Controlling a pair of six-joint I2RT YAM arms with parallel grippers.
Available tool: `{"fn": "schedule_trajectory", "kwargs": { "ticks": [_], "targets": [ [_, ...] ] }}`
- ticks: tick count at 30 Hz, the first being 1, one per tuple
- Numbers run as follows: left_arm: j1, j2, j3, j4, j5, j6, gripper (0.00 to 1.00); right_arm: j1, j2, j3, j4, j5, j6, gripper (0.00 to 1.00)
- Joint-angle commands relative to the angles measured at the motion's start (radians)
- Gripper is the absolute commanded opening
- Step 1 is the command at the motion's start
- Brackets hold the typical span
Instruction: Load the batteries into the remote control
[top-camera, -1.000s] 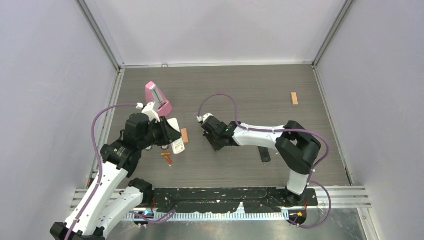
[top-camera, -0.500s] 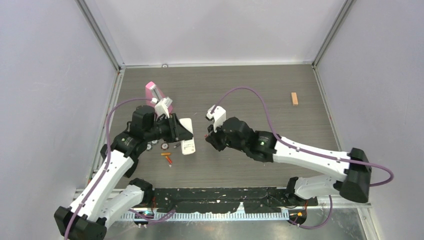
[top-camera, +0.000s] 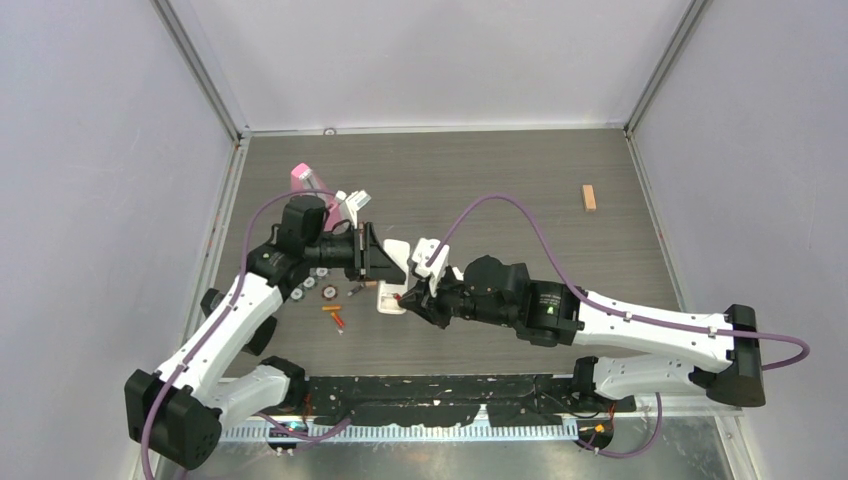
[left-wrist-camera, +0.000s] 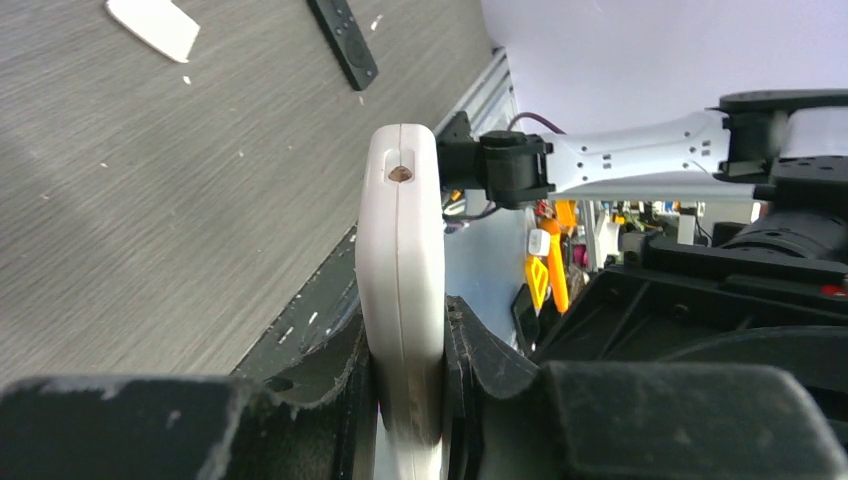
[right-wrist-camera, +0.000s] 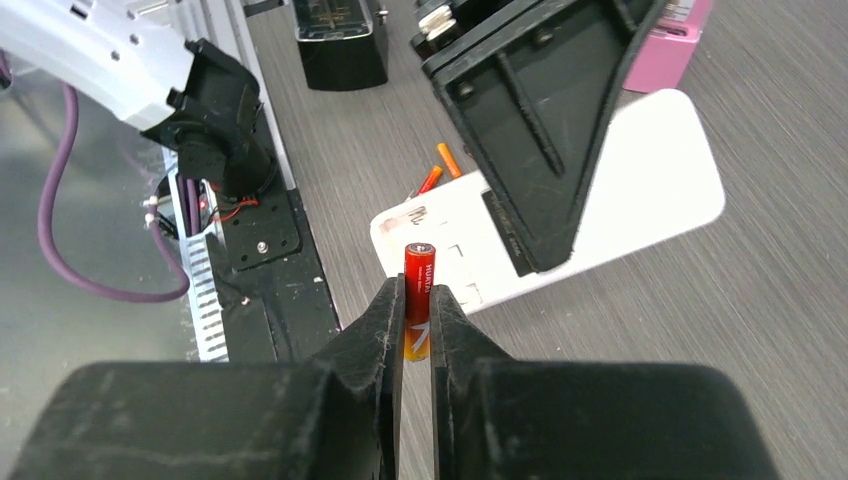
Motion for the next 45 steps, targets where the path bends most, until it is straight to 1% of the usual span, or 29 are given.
{"fn": "schedule_trajectory", "kwargs": {
  "ticks": [1, 4, 6, 11, 14, 16, 20, 45],
  "targets": [
    [-0.003, 0.010, 0.074, -0.022, 0.119, 0.050, 0.00, 0.023, -0.002, 0.021, 0.072, -0.053, -0.083, 0.09],
    [-0.018, 0.021, 0.093, -0.059, 0.143, 0.095, 0.00, 0.026, 0.001, 0.019, 0.096, -0.054, -0.104, 0.09],
    [-0.027, 0.028, 0.102, -0.082, 0.146, 0.115, 0.00, 0.026, 0.005, 0.023, 0.111, -0.083, -0.109, 0.09],
    [-0.056, 0.029, 0.104, -0.059, 0.169, 0.117, 0.00, 0.029, 0.020, 0.033, 0.130, -0.114, -0.117, 0.09],
    [-0.064, 0.031, 0.111, -0.042, 0.184, 0.116, 0.00, 0.030, 0.015, 0.015, 0.155, -0.122, -0.117, 0.09],
    [-0.068, 0.038, 0.123, -0.041, 0.207, 0.121, 0.00, 0.034, 0.009, 0.001, 0.201, -0.130, -0.116, 0.09],
    [-0.075, 0.048, 0.139, -0.047, 0.229, 0.131, 0.00, 0.038, 0.008, -0.013, 0.223, -0.141, -0.126, 0.09],
    [-0.082, 0.060, 0.160, -0.029, 0.281, 0.113, 0.00, 0.048, 0.046, -0.021, 0.171, -0.147, -0.173, 0.09]
  ]
}}
